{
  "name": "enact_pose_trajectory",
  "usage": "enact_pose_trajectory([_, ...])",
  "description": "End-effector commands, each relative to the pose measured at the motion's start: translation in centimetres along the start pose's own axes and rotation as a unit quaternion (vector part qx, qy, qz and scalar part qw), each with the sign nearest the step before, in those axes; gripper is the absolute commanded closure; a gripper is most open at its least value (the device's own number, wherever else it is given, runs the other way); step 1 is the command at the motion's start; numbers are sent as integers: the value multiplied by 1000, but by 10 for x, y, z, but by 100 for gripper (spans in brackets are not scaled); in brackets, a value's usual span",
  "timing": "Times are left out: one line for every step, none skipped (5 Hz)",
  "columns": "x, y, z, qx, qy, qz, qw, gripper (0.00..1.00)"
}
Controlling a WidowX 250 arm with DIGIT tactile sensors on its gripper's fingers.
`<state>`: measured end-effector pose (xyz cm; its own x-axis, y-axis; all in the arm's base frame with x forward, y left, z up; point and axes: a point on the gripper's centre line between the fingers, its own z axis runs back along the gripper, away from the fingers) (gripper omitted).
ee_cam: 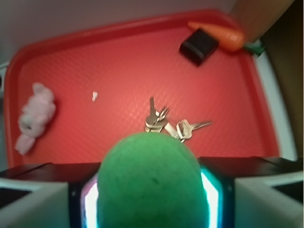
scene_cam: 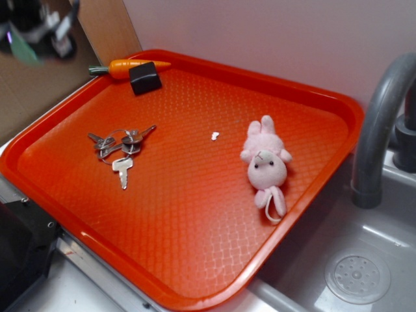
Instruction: Grab the green ball.
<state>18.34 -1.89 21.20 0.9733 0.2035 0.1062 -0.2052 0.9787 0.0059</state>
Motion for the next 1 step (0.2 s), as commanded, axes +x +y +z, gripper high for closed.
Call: enact_pose_trajectory([8, -5, 31, 50, -37, 22, 998, 100])
